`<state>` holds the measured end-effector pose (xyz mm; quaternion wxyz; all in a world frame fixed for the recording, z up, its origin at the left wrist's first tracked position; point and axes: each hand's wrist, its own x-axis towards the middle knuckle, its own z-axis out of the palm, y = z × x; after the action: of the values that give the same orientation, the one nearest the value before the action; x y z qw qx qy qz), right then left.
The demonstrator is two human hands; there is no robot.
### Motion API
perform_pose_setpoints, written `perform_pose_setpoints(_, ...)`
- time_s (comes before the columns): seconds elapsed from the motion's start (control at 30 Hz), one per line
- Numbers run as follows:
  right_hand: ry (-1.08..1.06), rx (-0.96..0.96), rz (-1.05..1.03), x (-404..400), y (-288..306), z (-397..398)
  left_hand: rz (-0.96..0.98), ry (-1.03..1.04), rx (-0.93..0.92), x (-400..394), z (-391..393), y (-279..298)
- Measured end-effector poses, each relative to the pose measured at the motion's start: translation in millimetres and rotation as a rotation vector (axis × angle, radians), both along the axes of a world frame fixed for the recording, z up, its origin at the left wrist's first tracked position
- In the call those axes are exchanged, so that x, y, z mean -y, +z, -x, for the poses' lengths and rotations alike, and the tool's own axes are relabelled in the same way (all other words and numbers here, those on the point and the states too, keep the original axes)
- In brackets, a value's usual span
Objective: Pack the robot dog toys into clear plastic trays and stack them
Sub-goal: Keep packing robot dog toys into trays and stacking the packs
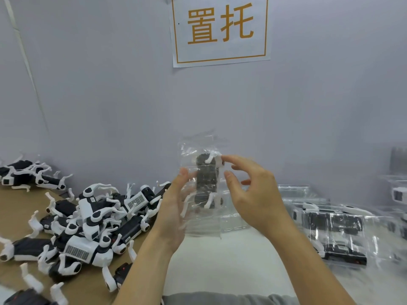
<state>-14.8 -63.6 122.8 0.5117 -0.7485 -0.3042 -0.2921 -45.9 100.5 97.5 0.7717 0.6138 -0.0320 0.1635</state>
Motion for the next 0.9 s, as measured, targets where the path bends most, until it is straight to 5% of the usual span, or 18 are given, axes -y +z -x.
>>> perform_pose_setpoints(0.3, -0.209, -0.237, -0.424, 21, 6, -13, -0.418, 0.168, 0.011, 2, -13, -15)
perform_pose_setpoints(0.7, -0.113, -0.638, 0.295, 21, -22, -21, -1.318, 0.178, 0.044, 9, -14, -27)
perform_pose_setpoints(0.9, -0.202, -0.636, 0.160, 21, -37, -29, -1.407, 0.184, 0.011, 10, -18, -35)
